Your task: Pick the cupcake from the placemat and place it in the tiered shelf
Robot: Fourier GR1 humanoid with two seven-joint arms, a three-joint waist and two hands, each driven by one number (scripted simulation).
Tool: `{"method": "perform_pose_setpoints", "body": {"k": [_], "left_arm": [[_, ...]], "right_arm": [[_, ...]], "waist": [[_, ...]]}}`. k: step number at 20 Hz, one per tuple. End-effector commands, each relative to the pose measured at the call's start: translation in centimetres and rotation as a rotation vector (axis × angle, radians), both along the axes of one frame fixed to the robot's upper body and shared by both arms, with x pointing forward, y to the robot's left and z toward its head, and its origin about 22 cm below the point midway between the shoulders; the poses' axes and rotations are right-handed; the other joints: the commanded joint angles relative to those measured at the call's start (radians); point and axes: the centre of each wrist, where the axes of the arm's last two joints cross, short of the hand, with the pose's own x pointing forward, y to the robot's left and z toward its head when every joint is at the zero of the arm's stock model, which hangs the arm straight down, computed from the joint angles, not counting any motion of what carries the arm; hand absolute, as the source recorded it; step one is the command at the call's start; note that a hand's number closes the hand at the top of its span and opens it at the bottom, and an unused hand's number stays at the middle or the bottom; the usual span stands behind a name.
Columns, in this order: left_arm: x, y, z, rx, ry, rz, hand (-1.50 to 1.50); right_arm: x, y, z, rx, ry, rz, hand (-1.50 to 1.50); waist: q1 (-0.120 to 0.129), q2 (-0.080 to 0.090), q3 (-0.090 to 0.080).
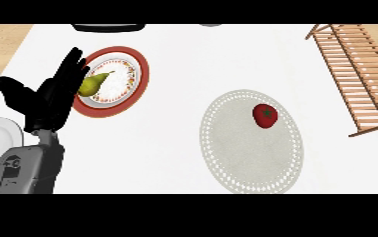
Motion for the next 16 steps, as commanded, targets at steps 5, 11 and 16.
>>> {"method": "perform_pose_setpoints", "body": {"k": [5, 11, 16], "left_arm": [[0.1, -1.1, -0.5, 0.003, 0.006, -0.002, 0.0], [-0.4, -0.5, 0.2, -0.003, -0.014, 0.001, 0.0], [-0.1, -1.3, 0.6, -0.023, -0.011, -0.005, 0.0]], "right_arm": [[-0.8, -5.0, -1.6, 0.072, 0.006, -0.202, -1.5], [1.2, -7.3, -1.5, 0.01, -0.18, -0.196, -1.5], [0.3, -7.6, -3.9, -0.015, -0.259, -0.174, -1.5]], "waist": [[0.002, 0.002, 0.0], [0.012, 0.003, 0.0], [0.002, 0.0, 0.0]]}}
